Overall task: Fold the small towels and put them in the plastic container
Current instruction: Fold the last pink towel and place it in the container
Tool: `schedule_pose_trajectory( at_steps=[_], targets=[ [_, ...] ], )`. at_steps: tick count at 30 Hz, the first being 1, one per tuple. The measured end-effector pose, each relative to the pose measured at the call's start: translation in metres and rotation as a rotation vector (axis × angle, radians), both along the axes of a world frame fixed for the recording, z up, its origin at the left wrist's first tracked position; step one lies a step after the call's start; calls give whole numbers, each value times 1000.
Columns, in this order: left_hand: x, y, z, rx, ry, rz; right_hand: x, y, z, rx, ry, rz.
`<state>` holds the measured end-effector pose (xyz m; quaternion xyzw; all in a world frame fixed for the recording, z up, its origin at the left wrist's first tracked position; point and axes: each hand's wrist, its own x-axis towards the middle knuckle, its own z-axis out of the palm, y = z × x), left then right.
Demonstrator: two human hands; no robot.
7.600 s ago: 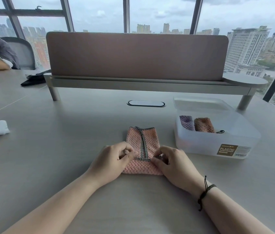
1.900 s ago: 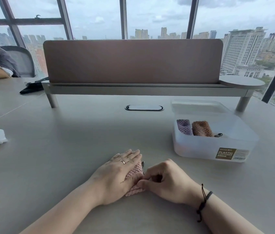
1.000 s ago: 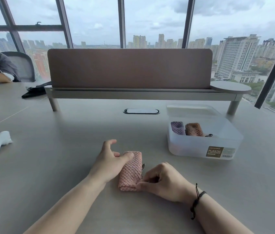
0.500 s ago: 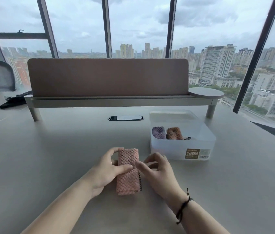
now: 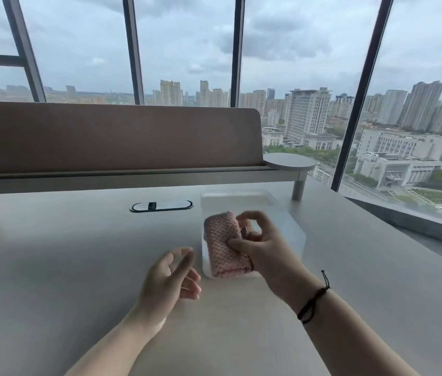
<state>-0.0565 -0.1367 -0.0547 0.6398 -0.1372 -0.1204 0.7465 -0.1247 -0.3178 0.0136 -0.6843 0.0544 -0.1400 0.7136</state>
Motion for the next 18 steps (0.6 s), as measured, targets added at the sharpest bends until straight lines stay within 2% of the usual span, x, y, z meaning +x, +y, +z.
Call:
schedule_pose_trajectory(
  at_steps=[3,6,10,14,16,18],
  targets=[
    [7,-4,-4,-31,-13,13,39,-16,27,-18,-11,-62],
    [11,-3,-4,-100,17,14,79,-23,30,-131,108,-113],
    [18,0,-6,-174,60,16,103,-20,15,-207,396,64],
    [21,-3,-8,-188,48,10,106,-15,10,-303,477,115],
    [23,-3,-10,-193,43,7,104,-11,13,-523,473,105],
    [24,-3,-12,-193,41,-2,102,-12,16,-961,464,51]
  ],
)
